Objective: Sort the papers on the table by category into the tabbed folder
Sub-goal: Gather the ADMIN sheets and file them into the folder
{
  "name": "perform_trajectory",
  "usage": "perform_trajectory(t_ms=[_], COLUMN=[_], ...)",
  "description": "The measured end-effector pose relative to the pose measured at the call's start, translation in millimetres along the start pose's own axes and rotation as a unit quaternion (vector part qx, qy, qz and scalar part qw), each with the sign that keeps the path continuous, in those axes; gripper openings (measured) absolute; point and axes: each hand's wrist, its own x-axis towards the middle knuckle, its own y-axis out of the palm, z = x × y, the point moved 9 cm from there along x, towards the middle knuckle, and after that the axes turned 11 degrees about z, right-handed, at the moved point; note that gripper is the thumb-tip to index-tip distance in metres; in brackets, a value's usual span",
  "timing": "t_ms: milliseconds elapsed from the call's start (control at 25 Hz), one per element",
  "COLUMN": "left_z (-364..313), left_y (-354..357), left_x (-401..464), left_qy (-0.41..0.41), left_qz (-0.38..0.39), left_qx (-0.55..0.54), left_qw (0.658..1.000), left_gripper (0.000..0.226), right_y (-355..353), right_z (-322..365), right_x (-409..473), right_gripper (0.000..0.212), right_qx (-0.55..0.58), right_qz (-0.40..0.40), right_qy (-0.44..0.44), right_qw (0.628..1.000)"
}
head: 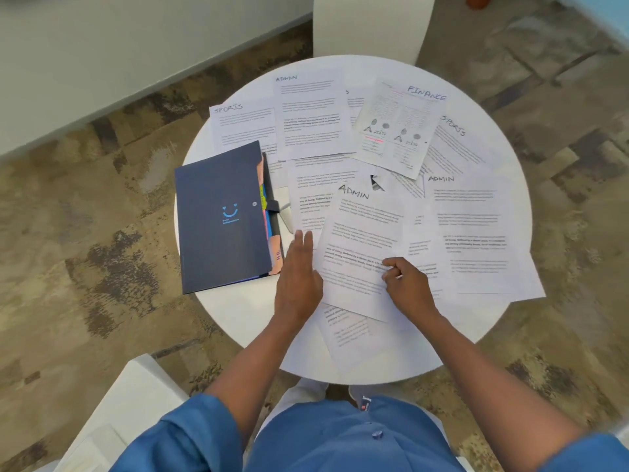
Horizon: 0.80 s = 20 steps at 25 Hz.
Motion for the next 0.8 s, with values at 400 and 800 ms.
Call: perform_trajectory(t_ms=[400,800], left_z=[1,9], left_y=[31,39], left_x=[29,43], left_qy=[-0.164,-0.202], left_qz=[0.015,0.023], left_qx=[-0.114,-0.109], left_qw=[0.98,0.973], left_gripper=[0.058,0.031], right_y=[-25,-14], right_z=[-72,-86], right_x=[11,18], right_gripper=[0.025,0.021], right_qx=[0.045,0.238], right_qz=[0.069,0.127], right_qy=[0.136,0.166], right_qw=[0.987,0.949])
